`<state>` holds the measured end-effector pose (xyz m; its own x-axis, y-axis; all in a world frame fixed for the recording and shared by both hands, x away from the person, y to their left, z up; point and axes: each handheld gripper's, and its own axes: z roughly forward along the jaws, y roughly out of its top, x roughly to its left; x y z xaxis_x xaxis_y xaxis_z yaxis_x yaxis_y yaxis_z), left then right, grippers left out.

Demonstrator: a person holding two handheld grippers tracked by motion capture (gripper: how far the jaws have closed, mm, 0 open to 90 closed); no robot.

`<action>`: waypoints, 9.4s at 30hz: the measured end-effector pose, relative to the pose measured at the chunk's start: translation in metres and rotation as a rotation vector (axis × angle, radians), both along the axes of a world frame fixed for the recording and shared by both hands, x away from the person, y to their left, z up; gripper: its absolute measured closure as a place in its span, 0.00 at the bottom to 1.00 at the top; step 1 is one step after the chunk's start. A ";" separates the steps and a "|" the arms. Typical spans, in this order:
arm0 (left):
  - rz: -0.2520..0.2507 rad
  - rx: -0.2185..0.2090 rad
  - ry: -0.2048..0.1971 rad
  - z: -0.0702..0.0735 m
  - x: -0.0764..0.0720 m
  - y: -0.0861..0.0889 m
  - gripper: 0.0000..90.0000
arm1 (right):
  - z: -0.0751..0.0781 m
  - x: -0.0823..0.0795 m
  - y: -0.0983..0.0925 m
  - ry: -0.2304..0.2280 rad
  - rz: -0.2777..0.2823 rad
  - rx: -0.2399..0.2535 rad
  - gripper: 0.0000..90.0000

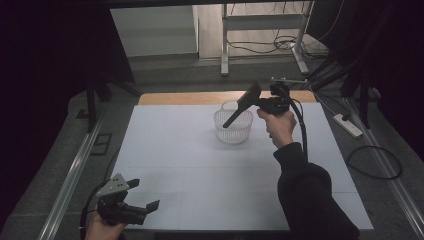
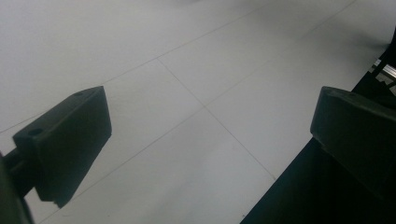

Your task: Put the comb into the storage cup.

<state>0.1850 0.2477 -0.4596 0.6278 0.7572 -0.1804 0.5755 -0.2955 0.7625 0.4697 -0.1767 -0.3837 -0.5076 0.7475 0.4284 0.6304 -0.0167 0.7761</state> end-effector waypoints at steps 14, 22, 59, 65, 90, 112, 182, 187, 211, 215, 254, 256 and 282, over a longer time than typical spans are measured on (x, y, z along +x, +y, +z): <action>-0.002 -0.001 0.003 0.000 0.000 0.000 0.00 | -0.021 0.004 0.003 0.037 -0.001 0.007 0.93; -0.004 -0.004 0.004 0.000 0.000 0.000 0.00 | -0.032 0.005 0.005 0.056 -0.002 0.007 0.93; -0.004 -0.005 0.008 0.000 0.001 0.000 0.00 | -0.066 0.012 -0.020 0.151 -0.057 0.160 0.92; -0.004 -0.005 0.008 0.000 0.001 0.000 0.00 | -0.071 0.013 -0.023 0.168 -0.075 0.167 0.92; -0.006 -0.009 0.009 -0.001 0.001 0.000 0.00 | -0.076 0.010 -0.029 0.162 -0.122 0.097 0.83; -0.006 -0.009 0.011 -0.001 0.001 0.000 0.00 | -0.073 0.007 -0.027 0.144 -0.082 0.050 0.55; 0.027 -0.038 0.026 -0.001 0.002 0.004 0.00 | -0.051 -0.071 -0.021 -0.030 0.168 -0.368 0.00; 0.032 -0.041 0.028 -0.001 0.002 0.005 0.00 | -0.051 -0.081 -0.020 -0.056 0.174 -0.412 0.00; 0.039 -0.036 0.032 -0.001 0.003 0.005 0.01 | -0.050 -0.125 -0.028 -0.093 0.268 -0.376 0.00; 0.039 -0.037 0.032 -0.001 0.003 0.005 0.01 | -0.050 -0.132 -0.030 -0.098 0.275 -0.389 0.00; 0.037 -0.031 0.033 -0.001 0.003 0.004 0.01 | -0.059 -0.188 -0.083 -0.059 0.220 -0.446 0.00; 0.038 -0.029 0.032 -0.001 0.003 0.004 0.01 | -0.059 -0.191 -0.087 -0.055 0.211 -0.440 0.00; 0.048 -0.011 0.024 0.000 0.002 0.002 0.02 | -0.057 -0.223 -0.128 -0.044 0.109 -0.445 0.00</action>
